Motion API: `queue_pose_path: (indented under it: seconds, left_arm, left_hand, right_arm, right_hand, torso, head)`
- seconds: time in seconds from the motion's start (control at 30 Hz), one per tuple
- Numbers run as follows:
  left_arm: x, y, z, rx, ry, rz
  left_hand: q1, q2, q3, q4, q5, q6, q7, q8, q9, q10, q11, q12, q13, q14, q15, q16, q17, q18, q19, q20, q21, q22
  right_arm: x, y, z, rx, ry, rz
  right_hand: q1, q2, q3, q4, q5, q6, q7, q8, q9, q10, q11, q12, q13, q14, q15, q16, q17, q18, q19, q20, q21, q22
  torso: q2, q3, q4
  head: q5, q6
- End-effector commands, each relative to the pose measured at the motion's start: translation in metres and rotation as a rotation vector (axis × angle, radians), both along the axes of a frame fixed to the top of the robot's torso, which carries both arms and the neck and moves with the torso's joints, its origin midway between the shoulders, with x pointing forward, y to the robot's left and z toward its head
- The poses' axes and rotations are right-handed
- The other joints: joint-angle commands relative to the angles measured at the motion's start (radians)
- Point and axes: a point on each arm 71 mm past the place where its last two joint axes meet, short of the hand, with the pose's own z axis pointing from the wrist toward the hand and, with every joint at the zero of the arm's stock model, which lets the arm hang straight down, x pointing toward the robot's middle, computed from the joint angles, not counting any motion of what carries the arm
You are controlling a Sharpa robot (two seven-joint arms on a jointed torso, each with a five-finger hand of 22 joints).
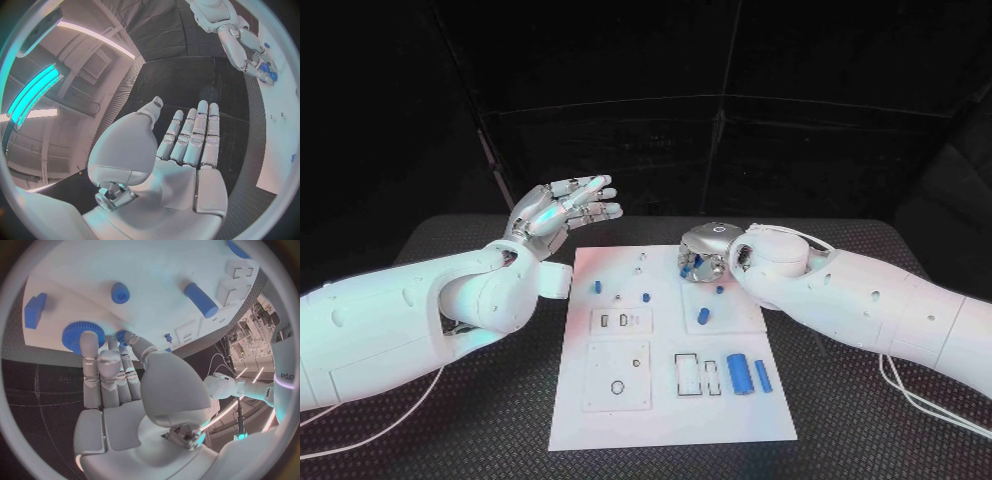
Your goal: Assemble the parts on the task board
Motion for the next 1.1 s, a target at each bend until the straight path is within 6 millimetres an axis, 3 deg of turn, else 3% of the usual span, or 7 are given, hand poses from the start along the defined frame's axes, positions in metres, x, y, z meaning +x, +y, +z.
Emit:
queue_pose_path:
  seconds: [0.03,0.47,0.8,1.1]
  left_arm:
    - [0.000,-0.002,0.001,-0.010,-0.004,-0.015]
    - [0.000,-0.002,0.002,-0.011,-0.005,-0.015]
    - [0.000,0.000,0.001,-0.009,-0.003,-0.013]
    - [0.001,0.000,0.001,-0.008,-0.002,-0.012]
  left_hand:
    - [0.001,0.010,0.000,-0.005,0.007,0.004,0.071,0.003,0.000,0.006,0.003,0.002,0.000,0.008,-0.001,0.001,-0.001,0.019,0.006,0.000,0.003,-0.001]
    - [0.003,0.010,0.000,-0.006,0.007,0.004,0.072,0.002,0.000,0.005,0.003,0.001,0.000,0.008,-0.001,0.001,-0.001,0.019,0.006,0.000,0.003,-0.001]
    - [0.005,0.011,0.001,-0.008,0.007,0.006,0.072,0.002,0.000,0.006,0.004,0.001,0.000,0.009,0.000,0.001,-0.001,0.019,0.007,0.000,0.003,-0.001]
    - [0.005,0.011,0.001,-0.008,0.007,0.006,0.072,0.002,0.000,0.006,0.004,0.001,0.000,0.009,0.000,0.001,-0.001,0.019,0.007,0.000,0.003,-0.001]
  right_arm:
    - [0.000,0.001,-0.001,-0.018,0.013,0.009]
    - [0.002,0.003,-0.004,-0.002,0.018,0.012]
    - [-0.003,-0.001,0.010,0.136,-0.062,0.005]
    - [-0.006,0.009,0.018,0.212,-0.109,-0.026]
  right_hand:
    - [-0.001,-0.012,0.015,0.001,-0.003,0.004,0.001,-0.002,-0.001,0.008,0.002,-0.004,-0.002,0.012,-0.005,0.006,0.002,-0.006,-0.008,0.002,0.006,0.003]
    - [-0.009,-0.016,0.041,0.010,-0.006,0.008,0.002,0.000,0.000,0.011,0.003,-0.003,-0.001,0.010,-0.004,0.024,0.018,-0.007,-0.009,0.004,0.019,0.016]
    - [-0.024,-0.005,0.079,0.048,-0.012,0.061,-0.008,0.021,0.006,0.065,-0.011,0.010,0.004,0.029,-0.014,0.118,0.122,-0.022,0.040,-0.001,0.089,0.116]
    - [-0.032,-0.006,0.088,0.068,-0.019,0.074,-0.013,0.025,0.006,0.080,-0.016,0.009,0.004,0.028,-0.017,0.135,0.135,-0.024,0.044,-0.004,0.102,0.130]
  torso:
    - [-0.001,0.0003,0.0002]
    - [0.000,-0.0007,0.0004]
    - [-0.001,-0.0003,-0.0014]
    - [0.002,-0.0004,0.0029]
  head:
    - [-0.001,-0.001]
    - [0.001,-0.003]
    - [0.006,-0.002]
    - [0.003,0.008]
